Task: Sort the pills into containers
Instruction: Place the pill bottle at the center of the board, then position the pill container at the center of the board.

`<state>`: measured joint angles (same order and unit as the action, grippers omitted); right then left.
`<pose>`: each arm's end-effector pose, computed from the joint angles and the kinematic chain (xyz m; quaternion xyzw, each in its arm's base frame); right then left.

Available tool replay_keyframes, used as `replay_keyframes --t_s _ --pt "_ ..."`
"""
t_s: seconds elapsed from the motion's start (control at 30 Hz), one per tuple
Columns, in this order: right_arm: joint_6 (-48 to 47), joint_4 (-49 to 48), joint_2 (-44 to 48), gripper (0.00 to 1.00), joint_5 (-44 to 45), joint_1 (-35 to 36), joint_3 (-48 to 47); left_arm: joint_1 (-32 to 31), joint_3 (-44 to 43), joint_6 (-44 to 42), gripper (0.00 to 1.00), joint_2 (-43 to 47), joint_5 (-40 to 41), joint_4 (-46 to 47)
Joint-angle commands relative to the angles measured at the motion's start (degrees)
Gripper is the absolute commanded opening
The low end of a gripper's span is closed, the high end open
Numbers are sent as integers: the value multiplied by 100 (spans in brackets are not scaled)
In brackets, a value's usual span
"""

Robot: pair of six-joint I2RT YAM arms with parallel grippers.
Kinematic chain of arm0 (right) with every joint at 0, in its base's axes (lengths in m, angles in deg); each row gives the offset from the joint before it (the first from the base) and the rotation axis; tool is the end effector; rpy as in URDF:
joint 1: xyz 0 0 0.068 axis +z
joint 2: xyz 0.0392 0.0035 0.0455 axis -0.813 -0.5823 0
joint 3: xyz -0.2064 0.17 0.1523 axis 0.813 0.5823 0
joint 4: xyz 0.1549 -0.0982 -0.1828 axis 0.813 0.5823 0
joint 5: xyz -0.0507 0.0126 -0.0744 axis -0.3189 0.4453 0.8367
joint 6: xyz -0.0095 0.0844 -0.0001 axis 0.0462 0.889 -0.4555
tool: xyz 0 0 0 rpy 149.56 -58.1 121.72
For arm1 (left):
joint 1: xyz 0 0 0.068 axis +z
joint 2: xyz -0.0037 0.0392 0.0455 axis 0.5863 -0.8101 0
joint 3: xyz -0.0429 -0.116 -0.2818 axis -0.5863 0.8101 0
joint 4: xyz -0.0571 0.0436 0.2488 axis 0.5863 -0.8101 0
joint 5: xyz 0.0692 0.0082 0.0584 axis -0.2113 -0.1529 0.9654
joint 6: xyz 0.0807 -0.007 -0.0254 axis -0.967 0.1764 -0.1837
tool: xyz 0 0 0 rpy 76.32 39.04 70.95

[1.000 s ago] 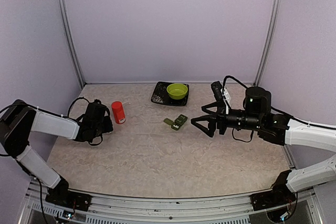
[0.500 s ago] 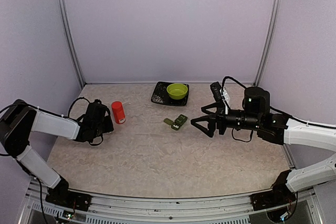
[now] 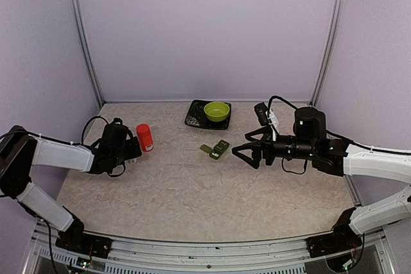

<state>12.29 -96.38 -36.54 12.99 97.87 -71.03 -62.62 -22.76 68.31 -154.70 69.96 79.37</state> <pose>0.1887 0.2153 0.2958 -0.2997 0.7338 0.4138 0.4478 0.2855 -0.1088 0.1751 -0.1123 0.8738 -0.0323 0.4720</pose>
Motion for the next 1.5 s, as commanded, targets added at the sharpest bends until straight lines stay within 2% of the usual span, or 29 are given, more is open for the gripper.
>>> replay_keyframes --t_s 0.0,0.3,0.6,0.9,1.23,1.47 --pt "112 -170 -69 100 -53 -70 -108 -112 87 -103 78 227 108 143" --pt "221 -209 12 100 -1 -95 -50 -297 -132 -274 99 472 50 36" --pt "348 -269 -39 100 34 -111 182 -348 -877 -456 99 13 85 -295" --pt "342 -247 -149 100 -108 -117 252 -117 -1533 -774 99 -347 -501 -314" --pt "276 -161 -145 100 -153 -112 337 144 -1699 -1003 99 -817 -1196 -1" --pt "234 -72 -106 100 -235 -112 326 179 -2041 -1221 99 -969 -1273 -77"
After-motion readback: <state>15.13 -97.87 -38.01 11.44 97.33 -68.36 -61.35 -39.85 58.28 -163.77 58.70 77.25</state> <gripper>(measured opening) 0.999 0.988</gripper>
